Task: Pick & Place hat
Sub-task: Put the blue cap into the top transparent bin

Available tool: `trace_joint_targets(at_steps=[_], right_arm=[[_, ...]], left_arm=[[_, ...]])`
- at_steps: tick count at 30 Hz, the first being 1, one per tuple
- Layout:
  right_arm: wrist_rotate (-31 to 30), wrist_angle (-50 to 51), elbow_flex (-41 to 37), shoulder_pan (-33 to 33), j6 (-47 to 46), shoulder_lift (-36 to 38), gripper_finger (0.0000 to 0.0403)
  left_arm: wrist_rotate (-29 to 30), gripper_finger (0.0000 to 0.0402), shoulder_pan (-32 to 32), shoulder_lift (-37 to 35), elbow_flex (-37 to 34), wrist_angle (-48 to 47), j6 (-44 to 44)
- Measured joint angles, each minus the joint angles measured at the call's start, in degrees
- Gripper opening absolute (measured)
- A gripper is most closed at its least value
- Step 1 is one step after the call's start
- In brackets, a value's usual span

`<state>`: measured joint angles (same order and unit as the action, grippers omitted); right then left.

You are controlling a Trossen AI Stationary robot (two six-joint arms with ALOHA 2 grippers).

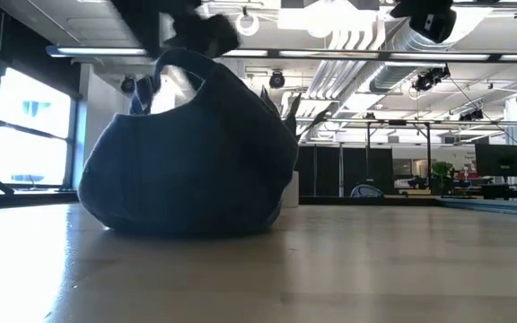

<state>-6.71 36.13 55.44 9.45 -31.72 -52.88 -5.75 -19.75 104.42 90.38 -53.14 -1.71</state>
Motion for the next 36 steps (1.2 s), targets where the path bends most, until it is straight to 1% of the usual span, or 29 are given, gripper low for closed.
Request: trace_joint_targets(at_steps=[1, 3, 5, 7, 9, 11, 12, 13, 15, 17, 19, 22, 24, 25, 27, 29, 33, 34, 36], right_arm=[[0.56, -0.06, 0.0, 0.0, -0.66, 0.0, 0.0087], [1.4, -0.33, 0.0, 0.0, -1.72, 0.0, 0.0087], [1.92, -0.3, 0.0, 0.0, -2.63, 0.0, 0.0087], [2.09, -0.34, 0.0, 0.02, -2.91, 0.0, 0.0087], [2.08, -0.36, 0.0, 0.01, -2.95, 0.0, 0.0087], [2.08, -0.36, 0.0, 0.01, -3.32, 0.0, 0.0087], [2.07, -0.36, 0.0, 0.01, -3.81, 0.0, 0.0087], [2.04, -0.36, 0.0, 0.02, -4.15, 0.0, 0.0087], [2.02, -0.36, 0.0, 0.02, -4.09, 0.0, 0.0087], [1.91, -0.36, 0.0, 0.02, -3.82, 0.0, 0.0087], [1.58, -0.36, 0.0, 0.02, -3.79, 0.0, 0.0087], [1.31, -0.33, 0.0, 0.01, -3.83, 0.0, 0.0087], [1.41, -0.27, 0.0, 0.02, -3.83, 0.0, 0.0087], [1.7, -0.26, 0.0, 0.0, -3.85, -0.02, 0.0087], [1.85, -0.34, 0.0, 0.02, -3.85, 0.0, 0.0087], [1.99, -0.34, 0.0, 0.02, -3.84, 0.0, 0.0087], [2.32, -0.34, 0.0, 0.02, -3.85, -0.14, 0.0087], [2.1, -0.36, 0.0, 0.02, -3.85, -0.36, 0.0087], [1.18, -0.36, 0.0, 0.01, -3.87, -0.93, 0.0087]], left_arm=[[0.34, 0.0256, -0.17, 0.35, -0.17, -1.72, 0.0], [-2.29, 0.0246, 0.09, 1.59, -0.02, -2.41, -0.4], [-4.79, 0.0217, 0.63, 2.88, -0.04, -3.07, -2.47], [-6.33, 0.0169, 1.03, 2.9, -0.35, -5.83, -6.21], [-7.1, 0.0107, 2.07, 2.53, 0.06, -4.94, -9.81], [-7.78, 0.0039, 3.81, 2.47, -0.06, -6.17, -14.09], [-8.18, 0.0021, 4.89, 2.61, -0.1, -6.22, -16.58], [-7.78, 0.0015, 5.93, 2.67, -0.12, -6.18, -19.09], [-5.46, 0.0023, 8.02, 2.61, -0.1, -7.34, -21.84], [-1.46, 0.0025, 10.05, 2.87, -0.1, -6.94, -22.11], [2.89, 0.002, 12.59, 5.1, 0.05, -4.44, -23.69], [10.18, 0.0008, 15.98, 8.73, -0.3, -3.88, -30.07], [11.04, 0.0006, 18.13, 10.77, -0.05, -1.01, -31.39], [10.0, 0.001, 18.96, 11.51, -0.02, -0.07, -31.3], [4.62, 0.003, 20.67, 12.65, -0.21, -0.14, -31.38], [-2.01, 0.0062, 22.43, 13.6, -0.12, 1.17, -31.35], [-14.04, 0.0137, 25.5, 13.33, -0.04, 0.44, -31.7], [-15.36, 0.0153, 26.05, 12.54, -0.09, -0.82, -31.9], [-15.6, 0.0175, 26.25, 9.42, -0.28, -4.93, -32.97]])
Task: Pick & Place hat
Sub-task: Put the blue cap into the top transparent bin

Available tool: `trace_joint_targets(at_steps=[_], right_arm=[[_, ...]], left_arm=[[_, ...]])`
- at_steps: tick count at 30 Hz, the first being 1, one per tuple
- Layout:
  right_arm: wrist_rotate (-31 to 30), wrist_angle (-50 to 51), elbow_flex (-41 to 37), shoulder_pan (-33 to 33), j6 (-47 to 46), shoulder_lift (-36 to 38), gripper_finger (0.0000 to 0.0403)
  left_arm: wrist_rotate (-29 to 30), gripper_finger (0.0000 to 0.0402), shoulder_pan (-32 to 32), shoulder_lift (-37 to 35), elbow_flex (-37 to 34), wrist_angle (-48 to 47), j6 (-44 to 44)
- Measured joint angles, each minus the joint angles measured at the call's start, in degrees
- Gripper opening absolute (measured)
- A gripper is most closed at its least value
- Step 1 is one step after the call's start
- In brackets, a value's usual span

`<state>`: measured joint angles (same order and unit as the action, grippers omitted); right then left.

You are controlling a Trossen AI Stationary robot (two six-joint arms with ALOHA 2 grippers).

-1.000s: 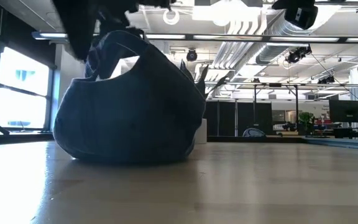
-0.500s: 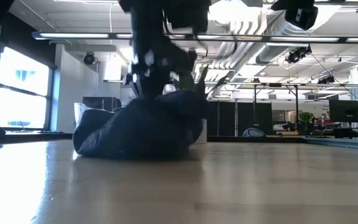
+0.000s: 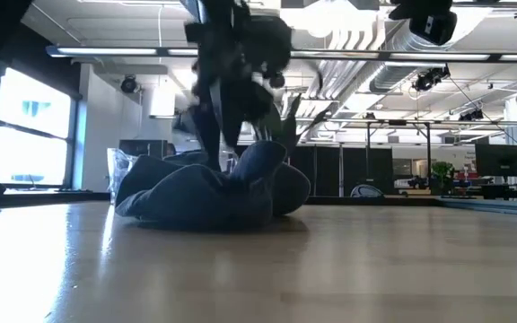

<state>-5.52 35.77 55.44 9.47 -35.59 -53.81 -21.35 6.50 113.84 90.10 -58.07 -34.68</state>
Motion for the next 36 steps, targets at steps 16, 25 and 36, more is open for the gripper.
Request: trace_joint_targets(at_steps=[16, 25, 36], right_arm=[[-0.95, -7.4, 0.02, -0.01, 2.9, -8.53, 0.0087], [0.11, -6.87, 0.04, -0.19, 3.07, -5.68, 0.0087], [2.69, -3.55, 0.11, 1.21, 3.05, -3.96, 0.0087]], left_arm=[[20.98, 0.0068, -20.67, -9.44, -7.44, 9.35, -8.75], [24.4, 0.0017, -17.41, 1.4, -10.55, 45.55, -6.99], [12.94, 0.0002, -13.59, -2.97, -2.55, 33.65, -4.14]])
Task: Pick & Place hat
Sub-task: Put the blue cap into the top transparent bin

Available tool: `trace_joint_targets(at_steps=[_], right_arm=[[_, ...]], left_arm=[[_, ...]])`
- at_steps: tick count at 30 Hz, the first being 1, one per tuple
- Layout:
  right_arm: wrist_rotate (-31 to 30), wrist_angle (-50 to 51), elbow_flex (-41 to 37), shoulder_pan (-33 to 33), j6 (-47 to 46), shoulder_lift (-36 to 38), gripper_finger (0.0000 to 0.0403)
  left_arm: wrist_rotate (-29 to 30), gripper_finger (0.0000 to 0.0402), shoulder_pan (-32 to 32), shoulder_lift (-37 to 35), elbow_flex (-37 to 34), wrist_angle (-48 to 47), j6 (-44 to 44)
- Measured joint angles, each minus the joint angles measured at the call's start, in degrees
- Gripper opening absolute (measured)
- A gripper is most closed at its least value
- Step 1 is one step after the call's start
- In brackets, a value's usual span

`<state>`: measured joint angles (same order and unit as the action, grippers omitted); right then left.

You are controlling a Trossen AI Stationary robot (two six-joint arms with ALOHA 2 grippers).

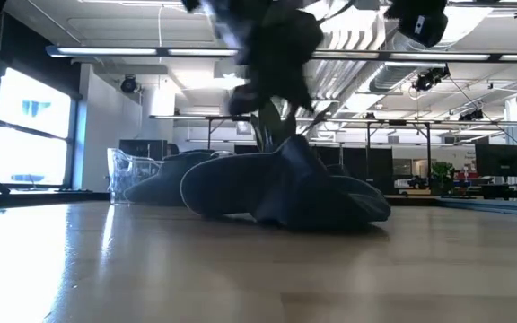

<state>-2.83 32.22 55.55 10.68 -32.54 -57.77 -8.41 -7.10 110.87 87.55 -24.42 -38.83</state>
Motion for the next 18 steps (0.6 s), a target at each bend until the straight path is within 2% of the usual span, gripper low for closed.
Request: trace_joint_targets(at_steps=[2, 5, 8, 13, 18], right_arm=[[-0.74, 1.49, 0.0, 0.44, 1.02, -2.19, 0.0087], [-1.14, 0.41, -2.51, 0.19, 4.33, -7.3, 0.0081], [0.56, -10.16, -8.22, -2.18, 7.1, -12.75, 0.0061], [2.35, -31.97, -19.19, -8.69, 5.39, -20.46, 0.0007], [4.94, -51.65, -26.83, -13.6, 1.46, -28.75, 0.0008]], left_arm=[[0.23, 0.0001, -2.0, -1.44, -0.68, -7.72, -0.41], [0.71, 0.0001, -4.38, -1.45, -0.9, -8.07, -2.14], [1.99, 0.0001, -5.5, -1.42, -1.07, -8.26, -3.47], [3.53, 0.0001, -5.23, -1.42, -1.09, -6.69, -1.8], [7.49, 0.0001, -4.58, 0.99, -1.16, -2.18, 0.76]])
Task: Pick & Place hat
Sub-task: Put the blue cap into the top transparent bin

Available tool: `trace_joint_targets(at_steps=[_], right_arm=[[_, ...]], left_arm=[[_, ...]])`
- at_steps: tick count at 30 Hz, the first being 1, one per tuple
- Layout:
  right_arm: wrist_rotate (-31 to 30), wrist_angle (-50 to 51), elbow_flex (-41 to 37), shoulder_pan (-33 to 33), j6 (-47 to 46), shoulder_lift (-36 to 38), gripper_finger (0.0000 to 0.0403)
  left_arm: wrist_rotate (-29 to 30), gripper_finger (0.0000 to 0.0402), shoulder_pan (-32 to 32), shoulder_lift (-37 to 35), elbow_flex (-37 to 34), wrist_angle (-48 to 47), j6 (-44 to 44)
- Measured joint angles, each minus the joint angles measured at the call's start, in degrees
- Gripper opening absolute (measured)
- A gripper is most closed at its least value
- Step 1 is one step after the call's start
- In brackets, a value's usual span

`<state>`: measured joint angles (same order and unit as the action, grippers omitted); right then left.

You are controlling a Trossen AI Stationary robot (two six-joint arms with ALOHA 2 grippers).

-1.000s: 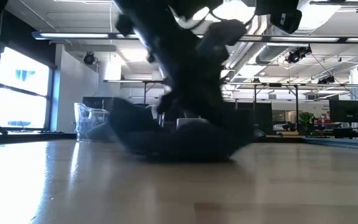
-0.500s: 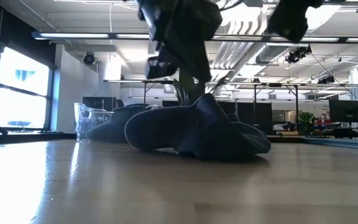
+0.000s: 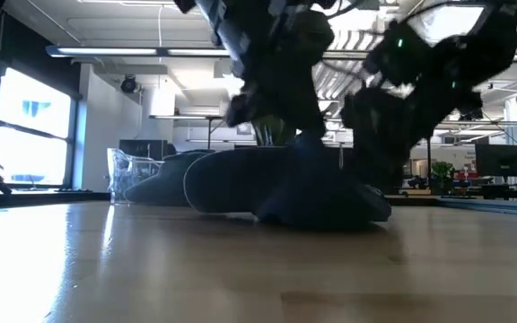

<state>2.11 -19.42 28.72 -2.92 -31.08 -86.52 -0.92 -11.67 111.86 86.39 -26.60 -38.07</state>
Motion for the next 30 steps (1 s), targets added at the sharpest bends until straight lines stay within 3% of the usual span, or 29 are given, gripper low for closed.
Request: trace_joint_targets(at_steps=[5, 9, 14, 18, 25, 30], right_arm=[[-0.38, -6.05, -1.54, -1.38, -6.94, -8.0, 0.0004], [-3.54, -4.57, -1.3, -0.65, -12.97, -8.41, 0.0002], [-6.86, 4.58, -1.6, 1.78, -20.47, -2.14, 0.0001], [-6.19, 7.75, -1.52, 4.36, -23.19, 5.59, 0.0002], [-8.66, 16.3, -1.43, 6.45, -22.85, 16.96, 0.0001], [-7.71, 18.32, -1.49, 5.69, -10.41, 17.44, 0.0002]], left_arm=[[-6.82, 0.0001, 0.92, 3.08, 0.22, 4.74, 1.92], [-11.2, 0.0, 1.15, 4.57, -0.05, -1.43, 1.73], [-6.84, 0.0, 1.17, 0.94, -0.15, -14.06, 2.82], [-5.12, 0.0, 1.98, -5.6, 1.46, -16.75, 4.81], [-2.58, 0.0, 4.18, -9.18, 2.1, -5.65, 2.82], [2.39, 0.0, 6.14, -1.62, 1.96, -1.16, -0.84]])
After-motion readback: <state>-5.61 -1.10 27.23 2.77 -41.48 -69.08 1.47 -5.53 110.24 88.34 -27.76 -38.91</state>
